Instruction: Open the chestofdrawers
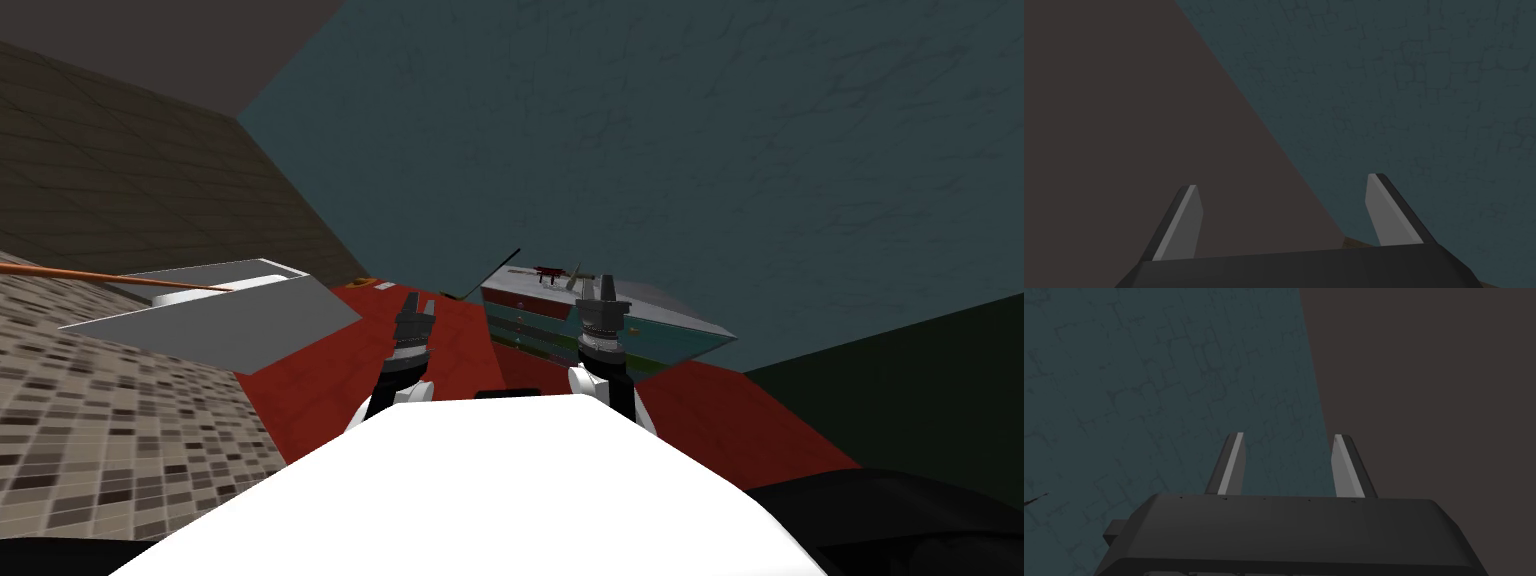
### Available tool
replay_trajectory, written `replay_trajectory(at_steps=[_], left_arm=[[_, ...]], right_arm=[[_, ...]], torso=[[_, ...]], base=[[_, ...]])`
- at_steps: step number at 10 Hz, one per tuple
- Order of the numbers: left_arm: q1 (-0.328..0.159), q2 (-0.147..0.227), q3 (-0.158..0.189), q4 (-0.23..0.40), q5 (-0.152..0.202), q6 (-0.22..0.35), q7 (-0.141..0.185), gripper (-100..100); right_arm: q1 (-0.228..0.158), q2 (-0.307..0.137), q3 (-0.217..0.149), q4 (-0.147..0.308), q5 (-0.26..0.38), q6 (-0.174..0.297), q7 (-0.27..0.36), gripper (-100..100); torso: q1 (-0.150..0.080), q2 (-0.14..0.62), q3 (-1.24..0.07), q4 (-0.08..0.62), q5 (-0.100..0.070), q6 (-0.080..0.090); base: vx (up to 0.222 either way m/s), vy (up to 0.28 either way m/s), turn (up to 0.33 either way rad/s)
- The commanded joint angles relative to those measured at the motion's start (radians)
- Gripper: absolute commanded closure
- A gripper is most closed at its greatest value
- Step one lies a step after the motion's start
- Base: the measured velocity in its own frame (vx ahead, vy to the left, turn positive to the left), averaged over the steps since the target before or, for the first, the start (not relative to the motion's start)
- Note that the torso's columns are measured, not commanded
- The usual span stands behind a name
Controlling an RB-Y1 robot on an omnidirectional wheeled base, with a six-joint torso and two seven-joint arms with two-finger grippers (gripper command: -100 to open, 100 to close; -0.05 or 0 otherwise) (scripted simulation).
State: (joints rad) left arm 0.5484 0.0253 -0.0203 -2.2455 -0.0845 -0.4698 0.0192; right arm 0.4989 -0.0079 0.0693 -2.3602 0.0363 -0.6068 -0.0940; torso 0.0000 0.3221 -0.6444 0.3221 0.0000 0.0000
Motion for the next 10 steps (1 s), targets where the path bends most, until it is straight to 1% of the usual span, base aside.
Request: replay_trajectory(at_steps=[1, 4, 5, 6, 7, 9, 10], left_arm=[[0.0, 0.0, 0.0, 0.0, 0.0, 0.0, 0.0, 0], [0.0, 0.0, 0.0, 0.0, 0.0, 0.0, 0.0, 0], [0.0, 0.0, 0.0, 0.0, 0.0, 0.0, 0.0, 0], [0.0, 0.0, 0.0, 0.0, 0.0, 0.0, 0.0, 0], [0.0, 0.0, 0.0, 0.0, 0.0, 0.0, 0.0, 0], [0.0, 0.0, 0.0, 0.0, 0.0, 0.0, 0.0, 0], [0.0, 0.0, 0.0, 0.0, 0.0, 0.0, 0.0, 0]], right_arm=[[0.0, 0.0, 0.0, 0.0, 0.0, 0.0, 0.0, 0], [0.0, 0.0, 0.0, 0.0, 0.0, 0.0, 0.0, 0], [-0.002, -0.03, -0.001, 0.003, 0.003, -0.003, 0.02, -100], [-0.004, -0.052, -0.002, 0.007, 0.007, -0.006, 0.04, -100], [-0.007, -0.073, -0.004, 0.013, 0.012, -0.009, 0.067, -100], [-0.013, -0.11, -0.008, 0.028, 0.025, -0.019, 0.125, -100], [-0.013, -0.11, -0.008, 0.028, 0.025, -0.019, 0.141, -100]], torso=[[0.0, 0.074, -0.147, 0.074, 0.0, 0.0], [0.0, 0.296, -0.59, 0.295, 0.0, 0.0], [0.0, 0.369, -0.738, 0.369, 0.0, 0.0], [0.0, 0.403, -0.807, 0.402, 0.0, 0.0], [0.001, 0.412, -0.827, 0.412, 0.0, 0.0], [0.001, 0.414, -0.832, 0.415, 0.0, 0.0], [0.0, 0.415, -0.832, 0.415, 0.0, 0.0]], base=[[0.0, 0.0, 0.0], [0.0, 0.0, 0.0], [0.015, 0.006, -0.007], [0.021, 0.013, -0.014], [0.029, 0.026, -0.018], [0.046, 0.033, -0.025], [0.043, 0.025, -0.007]])
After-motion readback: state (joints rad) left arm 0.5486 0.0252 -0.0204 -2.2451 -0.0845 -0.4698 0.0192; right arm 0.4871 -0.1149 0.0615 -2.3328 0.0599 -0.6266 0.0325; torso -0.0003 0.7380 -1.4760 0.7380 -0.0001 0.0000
